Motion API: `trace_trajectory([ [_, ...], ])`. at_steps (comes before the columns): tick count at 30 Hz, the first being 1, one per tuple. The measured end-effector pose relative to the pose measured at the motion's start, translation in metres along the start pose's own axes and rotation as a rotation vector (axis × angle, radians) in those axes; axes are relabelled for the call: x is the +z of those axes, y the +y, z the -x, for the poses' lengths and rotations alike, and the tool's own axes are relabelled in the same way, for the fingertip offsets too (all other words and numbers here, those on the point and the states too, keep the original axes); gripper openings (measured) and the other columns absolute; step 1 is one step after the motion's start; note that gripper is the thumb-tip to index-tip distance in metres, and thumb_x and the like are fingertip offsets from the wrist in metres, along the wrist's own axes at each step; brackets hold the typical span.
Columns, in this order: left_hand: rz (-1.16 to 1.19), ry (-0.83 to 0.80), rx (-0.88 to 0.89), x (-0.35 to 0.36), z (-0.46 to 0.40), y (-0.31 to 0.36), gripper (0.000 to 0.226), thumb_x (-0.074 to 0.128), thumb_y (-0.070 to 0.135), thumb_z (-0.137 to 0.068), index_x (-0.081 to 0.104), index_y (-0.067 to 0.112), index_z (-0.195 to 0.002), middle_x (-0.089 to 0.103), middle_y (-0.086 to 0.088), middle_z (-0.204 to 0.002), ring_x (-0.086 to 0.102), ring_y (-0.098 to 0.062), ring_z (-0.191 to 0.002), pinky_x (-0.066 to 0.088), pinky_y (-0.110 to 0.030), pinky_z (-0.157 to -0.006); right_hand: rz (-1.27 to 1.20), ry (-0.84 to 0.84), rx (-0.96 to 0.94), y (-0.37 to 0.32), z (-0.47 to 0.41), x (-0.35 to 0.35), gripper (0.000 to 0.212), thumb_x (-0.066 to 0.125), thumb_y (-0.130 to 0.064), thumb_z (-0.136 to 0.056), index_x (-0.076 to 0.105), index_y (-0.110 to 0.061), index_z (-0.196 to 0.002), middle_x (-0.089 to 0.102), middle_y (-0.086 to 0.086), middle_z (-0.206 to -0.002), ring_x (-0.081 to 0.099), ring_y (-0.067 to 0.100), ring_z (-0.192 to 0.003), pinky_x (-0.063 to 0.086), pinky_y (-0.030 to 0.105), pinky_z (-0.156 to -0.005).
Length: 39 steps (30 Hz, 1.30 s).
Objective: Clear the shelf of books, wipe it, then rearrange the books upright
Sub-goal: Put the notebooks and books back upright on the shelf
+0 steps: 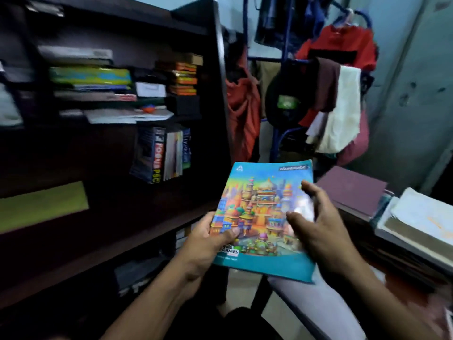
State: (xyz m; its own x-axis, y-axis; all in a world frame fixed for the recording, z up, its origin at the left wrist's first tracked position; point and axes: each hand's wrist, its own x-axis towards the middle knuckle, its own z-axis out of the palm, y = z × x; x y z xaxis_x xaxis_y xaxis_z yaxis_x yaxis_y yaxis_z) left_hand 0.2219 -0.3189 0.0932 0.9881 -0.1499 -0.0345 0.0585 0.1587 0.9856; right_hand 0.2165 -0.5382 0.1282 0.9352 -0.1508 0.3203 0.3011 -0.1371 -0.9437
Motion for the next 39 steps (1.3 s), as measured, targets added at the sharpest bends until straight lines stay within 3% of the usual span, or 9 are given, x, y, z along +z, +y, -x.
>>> trace_trajectory([
  [4,-0.042,0.236,-0.024,-0.084,0.007,0.003,0.031,0.071,0.006,-0.09,0.06,0.006,-0.119,0.076,-0.014,-0.107,0.073,-0.025,-0.093,0.059,-0.036,-0.082,-0.066,-0.248,0.027,0.019,-0.035,0.095,0.063,0.061,0.01,-0.092,0.04,-0.023,-0.141,0.061,-0.005,-0.126,0.069,0.006,-0.097,0.059,0.023,-0.08],
  [7,-0.105,0.415,-0.051,-0.165,0.03,0.002,0.034,0.074,0.01,-0.089,0.058,0.005,-0.119,0.077,-0.01,-0.106,0.074,-0.023,-0.093,0.059,-0.035,-0.085,-0.141,-0.44,0.065,0.031,-0.053,0.187,0.063,0.065,0.012,-0.089,0.043,-0.019,-0.139,0.065,0.007,-0.12,0.07,0.013,-0.094,0.061,0.028,-0.069],
  [15,-0.286,0.829,-0.111,-0.321,0.102,0.003,0.044,0.083,0.028,-0.082,0.056,0.019,-0.114,0.075,-0.002,-0.105,0.073,-0.018,-0.097,0.058,-0.04,-0.093,-0.239,-0.937,0.178,0.069,-0.041,0.404,0.063,0.074,-0.017,-0.086,0.045,-0.024,-0.142,0.062,0.009,-0.133,0.071,0.027,-0.105,0.062,0.036,-0.075],
  [19,-0.293,0.909,-0.104,-0.356,0.105,-0.021,0.068,0.087,0.041,-0.067,0.057,0.016,-0.123,0.076,-0.001,-0.108,0.072,-0.018,-0.101,0.055,-0.045,-0.097,-0.322,-0.896,0.275,0.095,-0.04,0.432,0.033,0.06,-0.006,-0.097,0.055,-0.021,-0.126,0.067,0.008,-0.119,0.071,0.026,-0.098,0.063,0.035,-0.069],
  [22,-0.298,0.954,-0.103,-0.358,0.101,-0.023,0.042,0.082,0.033,-0.083,0.059,0.026,-0.117,0.076,0.0,-0.109,0.073,-0.019,-0.098,0.058,-0.043,-0.092,-0.27,-0.897,0.244,0.1,-0.043,0.433,0.029,0.058,-0.013,-0.1,0.056,-0.022,-0.128,0.067,0.001,-0.119,0.072,0.023,-0.1,0.062,0.044,-0.08],
  [25,-0.257,1.029,-0.061,-0.356,0.101,-0.025,0.027,0.071,0.029,-0.094,0.058,0.031,-0.118,0.075,-0.001,-0.107,0.075,-0.02,-0.093,0.059,-0.043,-0.087,-0.184,-0.919,0.137,0.1,-0.039,0.43,0.032,0.06,-0.011,-0.099,0.056,-0.024,-0.128,0.065,-0.006,-0.116,0.072,0.014,-0.094,0.06,0.023,-0.063],
  [28,-0.239,1.113,-0.014,-0.352,0.104,-0.025,0.021,0.06,0.024,-0.101,0.056,0.03,-0.121,0.076,-0.001,-0.106,0.075,-0.023,-0.091,0.06,-0.048,-0.087,-0.162,-0.928,0.065,0.101,-0.039,0.426,0.031,0.065,-0.008,-0.095,0.062,-0.022,-0.122,0.065,-0.008,-0.112,0.071,0.014,-0.09,0.059,0.021,-0.06],
  [33,-0.225,1.197,0.02,-0.341,0.107,-0.021,0.019,0.048,0.023,-0.106,0.046,0.022,-0.125,0.068,-0.006,-0.116,0.071,-0.023,-0.098,0.059,-0.039,-0.082,-0.081,-0.82,-0.025,0.114,-0.042,0.432,0.03,0.067,-0.001,-0.092,0.069,-0.021,-0.115,0.069,0.006,-0.123,0.07,0.025,-0.101,0.059,0.048,-0.09],
  [39,-0.215,1.46,0.185,-0.336,0.152,-0.013,0.011,0.04,0.015,-0.107,0.045,0.015,-0.117,0.067,-0.016,-0.106,0.071,-0.028,-0.082,0.057,-0.033,-0.059,-0.098,-0.676,0.015,0.115,-0.043,0.435,0.031,0.065,0.001,-0.092,0.067,-0.029,-0.101,0.073,0.008,-0.099,0.067,0.022,-0.079,0.055,0.024,-0.058],
])
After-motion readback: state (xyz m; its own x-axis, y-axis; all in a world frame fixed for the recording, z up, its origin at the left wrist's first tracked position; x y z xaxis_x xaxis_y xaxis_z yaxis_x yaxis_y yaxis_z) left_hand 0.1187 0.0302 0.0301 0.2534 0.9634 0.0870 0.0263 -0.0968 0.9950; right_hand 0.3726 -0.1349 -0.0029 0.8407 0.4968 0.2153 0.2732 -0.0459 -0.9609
